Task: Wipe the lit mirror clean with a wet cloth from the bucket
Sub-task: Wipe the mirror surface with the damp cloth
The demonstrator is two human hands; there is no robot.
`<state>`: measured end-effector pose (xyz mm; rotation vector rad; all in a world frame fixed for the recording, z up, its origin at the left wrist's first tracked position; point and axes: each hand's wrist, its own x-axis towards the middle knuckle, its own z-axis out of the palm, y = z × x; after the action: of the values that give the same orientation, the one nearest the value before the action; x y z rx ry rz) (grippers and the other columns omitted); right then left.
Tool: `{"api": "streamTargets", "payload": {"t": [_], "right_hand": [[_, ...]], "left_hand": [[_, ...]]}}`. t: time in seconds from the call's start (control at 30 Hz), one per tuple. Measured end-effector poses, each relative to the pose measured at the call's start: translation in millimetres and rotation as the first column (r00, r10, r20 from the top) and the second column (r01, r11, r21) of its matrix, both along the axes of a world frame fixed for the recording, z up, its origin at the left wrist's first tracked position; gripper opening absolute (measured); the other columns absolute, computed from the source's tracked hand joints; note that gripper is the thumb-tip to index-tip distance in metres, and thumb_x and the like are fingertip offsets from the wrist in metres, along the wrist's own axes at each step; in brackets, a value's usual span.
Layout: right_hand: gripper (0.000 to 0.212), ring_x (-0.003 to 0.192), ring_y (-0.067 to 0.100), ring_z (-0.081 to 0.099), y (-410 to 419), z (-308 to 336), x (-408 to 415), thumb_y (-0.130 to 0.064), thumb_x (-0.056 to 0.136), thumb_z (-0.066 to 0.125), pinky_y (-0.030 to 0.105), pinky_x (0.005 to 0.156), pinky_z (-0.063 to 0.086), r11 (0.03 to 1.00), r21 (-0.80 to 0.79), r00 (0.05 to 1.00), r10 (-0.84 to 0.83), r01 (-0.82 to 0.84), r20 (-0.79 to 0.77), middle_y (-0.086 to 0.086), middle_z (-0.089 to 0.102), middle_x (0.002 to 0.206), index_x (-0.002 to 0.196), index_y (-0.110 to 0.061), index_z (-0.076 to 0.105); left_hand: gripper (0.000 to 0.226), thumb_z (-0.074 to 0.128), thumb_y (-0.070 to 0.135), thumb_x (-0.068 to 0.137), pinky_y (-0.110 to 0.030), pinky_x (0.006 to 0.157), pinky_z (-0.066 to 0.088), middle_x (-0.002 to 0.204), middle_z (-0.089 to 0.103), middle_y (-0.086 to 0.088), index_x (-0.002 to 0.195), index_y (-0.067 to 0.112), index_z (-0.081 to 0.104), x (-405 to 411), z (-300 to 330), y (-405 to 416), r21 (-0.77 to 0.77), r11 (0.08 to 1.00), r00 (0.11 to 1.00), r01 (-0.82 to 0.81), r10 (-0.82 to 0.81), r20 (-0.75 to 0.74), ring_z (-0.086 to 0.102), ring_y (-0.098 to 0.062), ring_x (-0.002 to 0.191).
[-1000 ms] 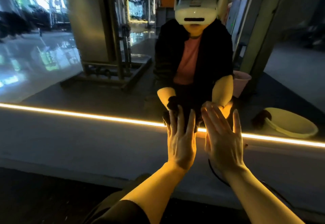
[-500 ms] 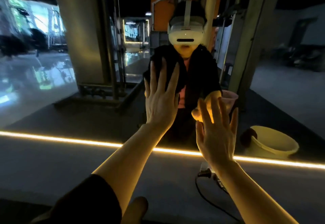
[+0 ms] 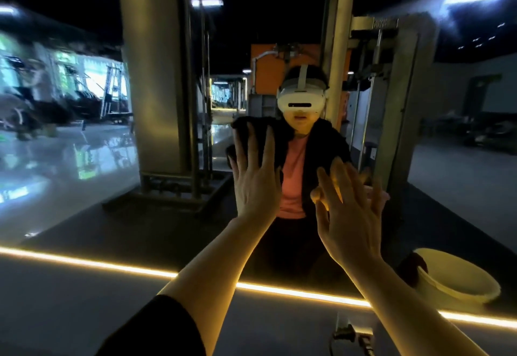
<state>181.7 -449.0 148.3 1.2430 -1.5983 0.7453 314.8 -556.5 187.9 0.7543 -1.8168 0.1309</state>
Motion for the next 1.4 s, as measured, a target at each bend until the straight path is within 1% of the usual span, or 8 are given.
{"api": "streamTargets", "payload": {"t": [0.13, 0.33, 0.5, 0.57, 0.77, 0.97, 1.2, 1.4], "right_hand": [[0.056, 0.145, 0.032, 0.031, -6, 18, 4, -0.032, 0.093, 0.050, 0.054, 0.121, 0.007, 1.000, 0.018, 0.999, 0.022, -0.022, -0.026, 0.013, 0.031, 0.159, 0.146, -0.015, 0.047], [0.054, 0.145, 0.033, 0.031, -11, 54, 0, -0.031, 0.096, 0.043, 0.060, 0.118, 0.017, 1.000, 0.020, 0.994, -0.003, 0.005, -0.111, 0.015, 0.033, 0.157, 0.147, -0.012, 0.046], [0.055, 0.145, 0.032, 0.032, -22, 79, 6, -0.031, 0.094, 0.048, 0.057, 0.119, 0.014, 1.000, -0.023, 0.986, -0.006, 0.002, -0.164, 0.014, 0.037, 0.155, 0.145, -0.012, 0.048], [0.055, 0.146, 0.031, 0.031, -22, 87, 3, -0.032, 0.095, 0.046, 0.056, 0.120, 0.011, 0.999, -0.027, 0.982, -0.023, 0.018, -0.188, 0.013, 0.037, 0.156, 0.146, -0.012, 0.047], [0.052, 0.143, 0.032, 0.037, -19, 111, -3, -0.035, 0.099, 0.035, 0.059, 0.118, 0.016, 0.997, -0.011, 0.975, -0.079, 0.078, -0.207, 0.015, 0.046, 0.149, 0.141, -0.009, 0.052], [0.049, 0.142, 0.028, 0.039, -11, 122, -2, -0.036, 0.097, 0.040, 0.059, 0.117, 0.018, 0.994, 0.046, 0.966, -0.086, 0.100, -0.244, 0.008, 0.052, 0.146, 0.135, -0.013, 0.059], [0.054, 0.140, 0.028, 0.041, 8, 160, -17, -0.039, 0.097, 0.035, 0.060, 0.117, 0.018, 0.977, 0.063, 0.959, -0.187, 0.205, -0.214, 0.010, 0.047, 0.149, 0.142, -0.014, 0.051], [0.047, 0.140, 0.023, 0.040, 9, 184, -28, -0.041, 0.096, 0.041, 0.055, 0.118, 0.016, 0.977, 0.086, 0.943, -0.162, 0.194, -0.292, 0.004, 0.050, 0.144, 0.135, -0.017, 0.056]], "left_hand": [[0.084, 0.057, 0.027, 0.093, -0.057, 0.117, 0.010, 0.162, -0.005, -0.007, 0.155, 0.026, -0.001, 34, -45, -24, -0.215, 0.976, 0.971, -0.030, 0.079, 0.224, -0.013, -0.030, 0.150], [0.070, 0.025, 0.040, 0.097, -0.055, 0.120, -0.004, 0.163, -0.015, -0.008, 0.155, 0.022, -0.008, 61, 61, -43, 0.210, 0.971, 0.965, -0.117, 0.161, -0.207, -0.018, -0.032, 0.148], [0.079, 0.050, 0.027, 0.096, -0.058, 0.119, 0.011, 0.162, -0.001, -0.006, 0.153, 0.027, -0.004, 33, 31, -28, -0.264, 0.965, 0.974, -0.003, 0.063, 0.219, -0.009, -0.030, 0.150], [0.076, 0.048, 0.031, 0.094, -0.058, 0.118, 0.018, 0.162, 0.012, -0.010, 0.153, 0.023, 0.001, 52, 35, -47, -0.320, 0.947, 0.968, -0.028, 0.107, 0.229, -0.001, -0.031, 0.149], [0.069, 0.036, 0.033, 0.101, -0.058, 0.120, 0.005, 0.163, -0.014, -0.010, 0.156, 0.020, -0.005, 67, 116, -51, 0.191, 0.973, 0.964, -0.130, 0.169, -0.203, -0.016, -0.034, 0.149], [0.061, 0.027, 0.034, 0.095, -0.059, 0.116, 0.013, 0.159, 0.020, -0.012, 0.153, 0.020, 0.016, 23, 89, -32, -0.472, 0.877, 0.934, 0.092, 0.089, 0.346, 0.008, -0.033, 0.147], [0.072, 0.035, 0.040, 0.099, -0.058, 0.120, 0.005, 0.163, -0.012, -0.012, 0.157, 0.021, -0.003, 56, 161, -47, 0.145, 0.983, 0.970, -0.110, 0.138, -0.199, -0.014, -0.035, 0.149], [0.067, 0.027, 0.034, 0.095, -0.051, 0.121, -0.006, 0.164, -0.004, -0.008, 0.154, 0.026, -0.003, -29, 155, 13, -0.348, 0.935, 0.943, 0.069, 0.053, 0.329, -0.018, -0.028, 0.148]]}}
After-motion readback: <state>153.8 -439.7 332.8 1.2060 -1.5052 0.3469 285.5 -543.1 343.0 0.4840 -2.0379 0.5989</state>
